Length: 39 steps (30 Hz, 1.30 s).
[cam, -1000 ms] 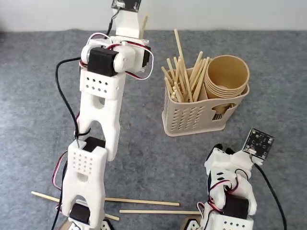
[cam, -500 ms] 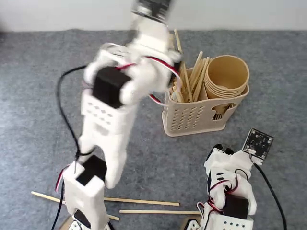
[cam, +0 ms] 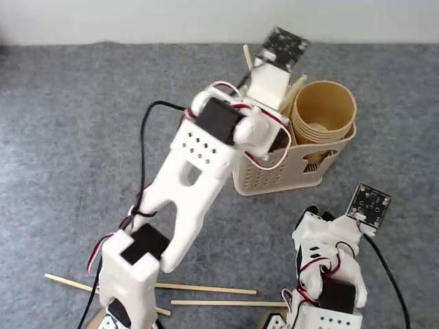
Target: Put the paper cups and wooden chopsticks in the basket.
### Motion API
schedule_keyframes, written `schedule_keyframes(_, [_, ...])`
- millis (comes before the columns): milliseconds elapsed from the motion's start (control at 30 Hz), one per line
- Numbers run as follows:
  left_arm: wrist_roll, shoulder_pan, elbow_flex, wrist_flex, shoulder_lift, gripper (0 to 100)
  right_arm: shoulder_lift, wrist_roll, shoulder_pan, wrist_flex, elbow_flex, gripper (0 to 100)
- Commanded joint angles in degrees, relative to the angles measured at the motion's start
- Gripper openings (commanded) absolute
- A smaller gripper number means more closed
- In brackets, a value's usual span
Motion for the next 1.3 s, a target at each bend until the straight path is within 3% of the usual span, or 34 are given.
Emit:
schedule_keyframes(0, [4.22, 0.35, -0.66, 0.09, -0.09, 23, -0.75, -0.44, -0.04, -0.84, -0.35, 10.0])
schedule_keyframes(133, [7.12, 0.35, -4.53, 3.60, -1.93, 34, -0.75, -0.44, -0.04, -0.92, -0.35, 10.0])
schedule_keyframes(300, [7.03, -0.09, -10.15, 4.84, -6.15, 34, -0.75, -0.44, -0.04, -0.92, -0.35, 10.0])
schedule_keyframes(733, [6.95, -0.18, -10.07, 4.84, -20.04, 30, -0.75, -0.44, -0.04, -0.92, -0.35, 10.0])
schedule_keyframes(933, [4.84, 0.44, -2.07, 4.84, -20.40, 29, -0.75, -0.44, -0.04, -0.92, -0.35, 10.0])
schedule_keyframes(1267, [-2.73, 13.10, 7.43, 4.75, -24.97, 28, -0.75, -0.44, -0.04, -0.92, -0.26, 10.0])
